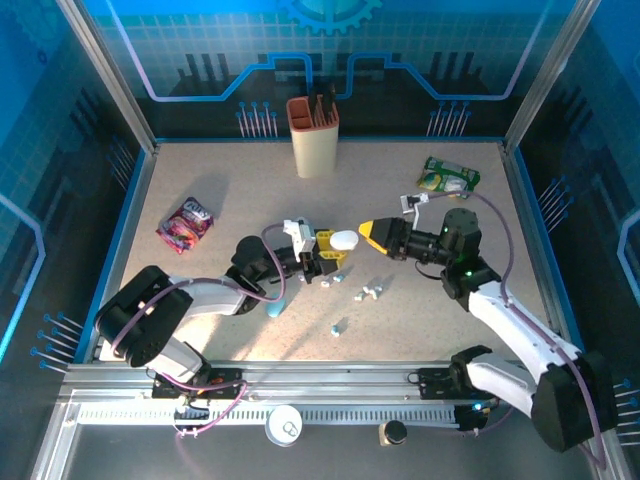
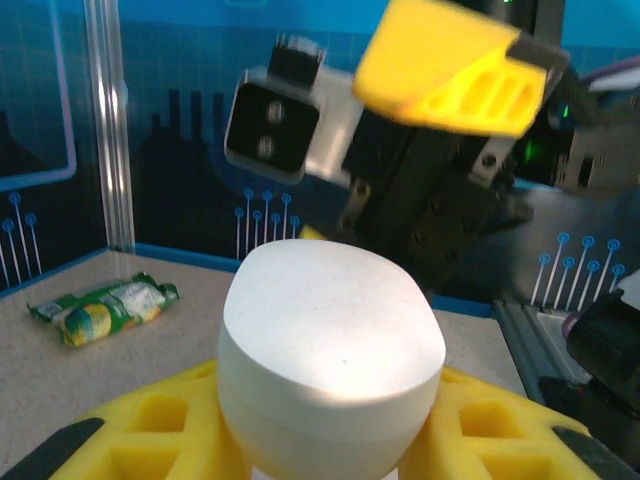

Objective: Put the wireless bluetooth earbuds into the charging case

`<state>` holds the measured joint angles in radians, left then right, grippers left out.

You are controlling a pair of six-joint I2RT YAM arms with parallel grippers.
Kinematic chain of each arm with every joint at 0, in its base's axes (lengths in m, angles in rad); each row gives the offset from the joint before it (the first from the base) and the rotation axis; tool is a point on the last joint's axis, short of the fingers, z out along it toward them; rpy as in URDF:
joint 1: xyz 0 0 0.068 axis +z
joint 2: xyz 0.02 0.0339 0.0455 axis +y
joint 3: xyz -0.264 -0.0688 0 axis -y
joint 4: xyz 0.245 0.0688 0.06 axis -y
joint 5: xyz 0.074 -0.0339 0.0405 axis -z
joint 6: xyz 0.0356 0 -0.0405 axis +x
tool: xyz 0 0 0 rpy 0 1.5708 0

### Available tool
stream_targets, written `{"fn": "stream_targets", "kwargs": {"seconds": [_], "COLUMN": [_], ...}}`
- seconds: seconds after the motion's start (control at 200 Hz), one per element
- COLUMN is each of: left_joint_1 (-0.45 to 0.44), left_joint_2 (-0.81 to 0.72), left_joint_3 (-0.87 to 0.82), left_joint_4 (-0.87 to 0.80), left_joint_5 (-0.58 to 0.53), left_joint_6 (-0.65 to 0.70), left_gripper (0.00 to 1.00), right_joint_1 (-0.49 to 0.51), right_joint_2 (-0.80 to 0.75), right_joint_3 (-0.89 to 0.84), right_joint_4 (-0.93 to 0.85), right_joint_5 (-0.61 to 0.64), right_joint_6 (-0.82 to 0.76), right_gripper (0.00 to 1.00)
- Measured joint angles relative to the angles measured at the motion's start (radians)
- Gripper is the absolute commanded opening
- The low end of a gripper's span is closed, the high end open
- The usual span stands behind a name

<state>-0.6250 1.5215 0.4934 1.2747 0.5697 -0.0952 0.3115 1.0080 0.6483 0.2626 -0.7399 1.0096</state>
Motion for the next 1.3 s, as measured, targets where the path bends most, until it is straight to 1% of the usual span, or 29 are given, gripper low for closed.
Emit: {"fn": "stream_targets", "kwargs": {"seconds": [0.1, 0.17, 0.26, 0.37, 0.445, 0.5, 0.65, 0.84, 1.116, 1.301], "left_joint_1": [0.0, 0.0, 0.0, 0.0, 0.0, 0.0, 0.0, 0.0, 0.0, 0.001], "left_joint_2": [-0.011, -0.022, -0.039, -0.059, -0.07, -0.076, -0.078, -0.078, -0.074, -0.062], "left_joint_3": [-0.02, -0.029, -0.035, -0.037, -0.037, -0.037, -0.037, -0.038, -0.038, -0.042], "left_joint_4": [-0.021, -0.035, -0.052, -0.079, -0.1, -0.111, -0.125, -0.131, -0.129, -0.126], "left_joint_5": [0.021, 0.043, 0.071, 0.105, 0.121, 0.132, 0.148, 0.15, 0.15, 0.15], "left_joint_6": [-0.001, -0.003, -0.005, -0.007, -0.007, -0.007, -0.008, -0.009, -0.008, -0.008], "left_gripper": [0.35, 0.35, 0.35, 0.35, 0.35, 0.35, 0.35, 0.35, 0.35, 0.35], "right_joint_1": [-0.003, 0.018, 0.089, 0.206, 0.264, 0.287, 0.301, 0.306, 0.307, 0.275], "right_joint_2": [-0.021, -0.041, -0.074, -0.08, -0.058, -0.038, -0.008, -0.004, -0.015, -0.028], "right_joint_3": [0.097, 0.139, 0.166, 0.196, 0.222, 0.237, 0.245, 0.251, 0.251, 0.251], "right_joint_4": [-0.223, -0.331, -0.433, -0.541, -0.597, -0.619, -0.636, -0.645, -0.639, -0.598], "right_joint_5": [0.04, 0.078, 0.14, 0.253, 0.328, 0.374, 0.452, 0.488, 0.501, 0.501], "right_joint_6": [-0.282, -0.467, -0.685, -0.925, -1.044, -1.107, -1.192, -1.228, -1.212, -1.175], "right_gripper": [0.86, 0.89, 0.93, 0.94, 0.95, 0.95, 0.95, 0.95, 0.95, 0.95]}}
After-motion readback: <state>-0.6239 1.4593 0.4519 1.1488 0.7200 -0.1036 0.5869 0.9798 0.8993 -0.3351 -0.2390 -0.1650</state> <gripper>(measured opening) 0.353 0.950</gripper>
